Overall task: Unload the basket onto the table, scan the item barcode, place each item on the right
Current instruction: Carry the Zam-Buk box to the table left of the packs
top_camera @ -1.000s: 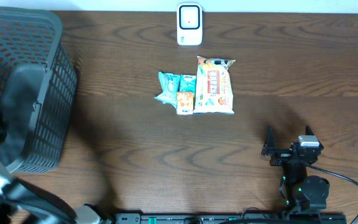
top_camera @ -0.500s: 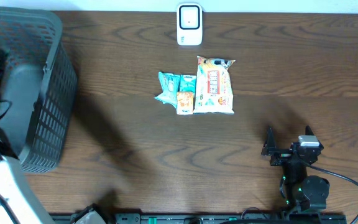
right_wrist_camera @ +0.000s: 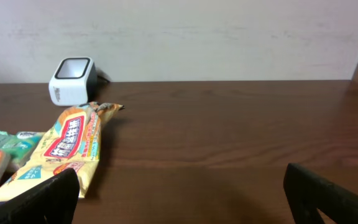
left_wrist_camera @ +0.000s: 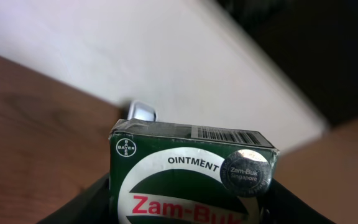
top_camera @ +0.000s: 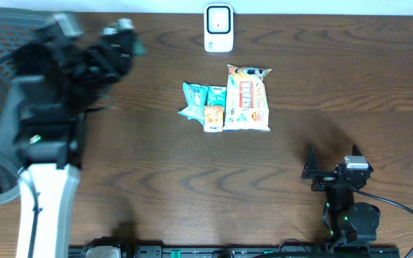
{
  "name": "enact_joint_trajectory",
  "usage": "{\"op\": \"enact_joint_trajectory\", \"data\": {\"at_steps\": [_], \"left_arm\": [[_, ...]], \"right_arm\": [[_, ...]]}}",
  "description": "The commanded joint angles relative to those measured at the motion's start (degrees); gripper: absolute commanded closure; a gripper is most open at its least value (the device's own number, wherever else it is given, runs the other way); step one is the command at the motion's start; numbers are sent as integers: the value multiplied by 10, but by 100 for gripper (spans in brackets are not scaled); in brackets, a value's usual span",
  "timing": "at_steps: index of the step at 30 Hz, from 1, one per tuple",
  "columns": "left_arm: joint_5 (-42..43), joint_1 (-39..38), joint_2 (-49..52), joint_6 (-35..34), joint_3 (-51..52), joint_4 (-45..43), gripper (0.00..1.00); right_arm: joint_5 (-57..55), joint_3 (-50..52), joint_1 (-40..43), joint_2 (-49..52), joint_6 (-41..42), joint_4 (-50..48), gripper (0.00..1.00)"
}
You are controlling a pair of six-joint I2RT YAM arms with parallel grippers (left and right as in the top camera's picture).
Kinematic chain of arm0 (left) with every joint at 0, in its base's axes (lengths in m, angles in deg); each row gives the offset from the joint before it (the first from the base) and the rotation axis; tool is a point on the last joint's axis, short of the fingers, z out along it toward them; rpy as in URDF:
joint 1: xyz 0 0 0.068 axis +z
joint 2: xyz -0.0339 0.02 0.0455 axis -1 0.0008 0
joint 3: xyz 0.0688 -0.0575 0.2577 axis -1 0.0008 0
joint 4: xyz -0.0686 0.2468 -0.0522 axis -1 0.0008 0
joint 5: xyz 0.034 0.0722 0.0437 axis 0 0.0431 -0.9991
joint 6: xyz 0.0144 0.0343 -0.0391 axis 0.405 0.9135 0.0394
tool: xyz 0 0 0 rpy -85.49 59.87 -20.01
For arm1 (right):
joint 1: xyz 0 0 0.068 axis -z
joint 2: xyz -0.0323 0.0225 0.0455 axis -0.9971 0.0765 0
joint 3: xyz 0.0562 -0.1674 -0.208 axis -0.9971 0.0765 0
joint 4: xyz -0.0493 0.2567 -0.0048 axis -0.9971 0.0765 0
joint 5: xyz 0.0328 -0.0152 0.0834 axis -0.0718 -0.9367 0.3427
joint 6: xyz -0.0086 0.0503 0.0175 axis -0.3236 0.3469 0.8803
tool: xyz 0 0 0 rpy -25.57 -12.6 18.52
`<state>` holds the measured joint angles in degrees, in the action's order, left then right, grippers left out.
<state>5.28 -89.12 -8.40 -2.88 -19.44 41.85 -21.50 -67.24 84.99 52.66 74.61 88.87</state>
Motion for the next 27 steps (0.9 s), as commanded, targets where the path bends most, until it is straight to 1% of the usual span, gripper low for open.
{"op": "enact_joint_trajectory", "data": {"at_steps": [1, 6, 9, 11, 15, 19, 22, 27], "left_arm": [[-84, -69, 49, 86, -13, 4, 46], [-218, -134, 136, 173, -13, 26, 45], [-288, -151, 192, 200, -13, 38, 45], [-315, -155, 228, 217, -13, 42, 45], [-346, -154, 296, 224, -13, 44, 45], [-348, -154, 349, 226, -13, 42, 44], [-364, -154, 378, 228, -13, 40, 44], [-357, -155, 407, 225, -13, 43, 44]], "right_arm": [[1, 1, 5, -2, -4, 2, 1], [1, 1, 5, -2, -4, 2, 1], [1, 1, 5, -2, -4, 2, 1], [1, 1, 5, -2, -4, 2, 1], [1, 1, 5, -2, -4, 2, 1], [1, 1, 5, -2, -4, 2, 1], [1, 1, 5, -2, -4, 2, 1], [1, 1, 5, -2, -4, 2, 1]]}}
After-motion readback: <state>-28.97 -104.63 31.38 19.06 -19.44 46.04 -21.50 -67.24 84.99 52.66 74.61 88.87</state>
